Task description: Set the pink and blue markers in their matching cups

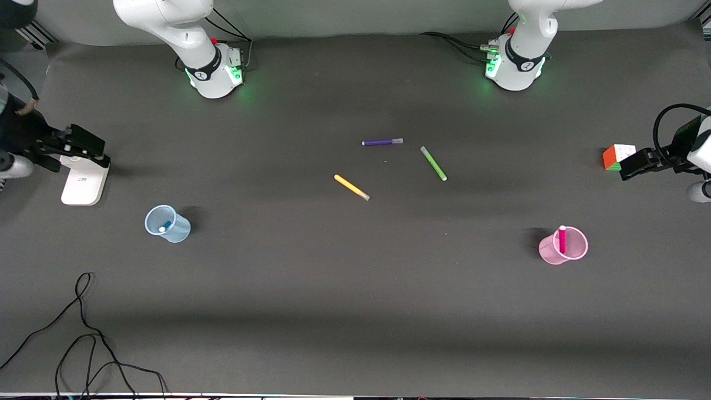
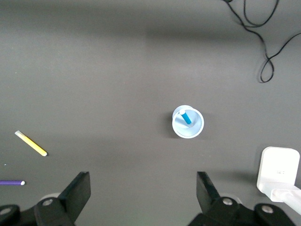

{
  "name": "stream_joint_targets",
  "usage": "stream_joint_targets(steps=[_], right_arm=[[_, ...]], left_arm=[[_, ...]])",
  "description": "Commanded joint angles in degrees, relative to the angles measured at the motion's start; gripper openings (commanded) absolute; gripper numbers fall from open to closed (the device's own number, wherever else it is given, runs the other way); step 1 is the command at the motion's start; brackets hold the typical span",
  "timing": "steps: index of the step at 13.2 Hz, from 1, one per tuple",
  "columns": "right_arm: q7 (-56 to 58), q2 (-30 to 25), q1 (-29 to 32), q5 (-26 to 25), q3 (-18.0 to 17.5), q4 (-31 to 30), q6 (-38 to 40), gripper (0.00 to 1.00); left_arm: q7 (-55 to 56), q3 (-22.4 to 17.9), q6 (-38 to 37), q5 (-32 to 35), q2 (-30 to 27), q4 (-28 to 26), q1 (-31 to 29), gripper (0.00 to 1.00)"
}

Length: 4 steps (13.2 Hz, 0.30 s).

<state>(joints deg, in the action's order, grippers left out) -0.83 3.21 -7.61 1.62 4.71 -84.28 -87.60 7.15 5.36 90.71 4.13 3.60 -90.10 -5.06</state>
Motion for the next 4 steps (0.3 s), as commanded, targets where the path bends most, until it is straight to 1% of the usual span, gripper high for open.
stream_joint_targets(steps=[1, 2, 3, 4], right_arm=[[-1.1, 0.5, 1.2, 0.8, -1.0, -1.0, -1.0, 1.0], [-1.0, 0.8, 1.7, 0.8, -1.0, -0.9, -1.0, 1.0], [-0.5, 1.2, 3.5, 1.1, -1.0, -1.0, -1.5, 1.0], [-0.4, 1.4, 3.8, 1.2, -1.1, -1.2, -3.0, 1.0]], left_arm=[[-0.9, 0.0, -1.5, 0.3, 0.1, 1.1, 0.2, 1.0], [-0.9, 0.0, -1.5, 0.3, 0.1, 1.1, 0.4, 1.0], [-0.8, 0.0, -1.5, 0.3, 0.1, 1.1, 0.5, 1.0], [-0.8, 0.1, -1.6, 0.3, 0.1, 1.1, 0.5, 1.0]])
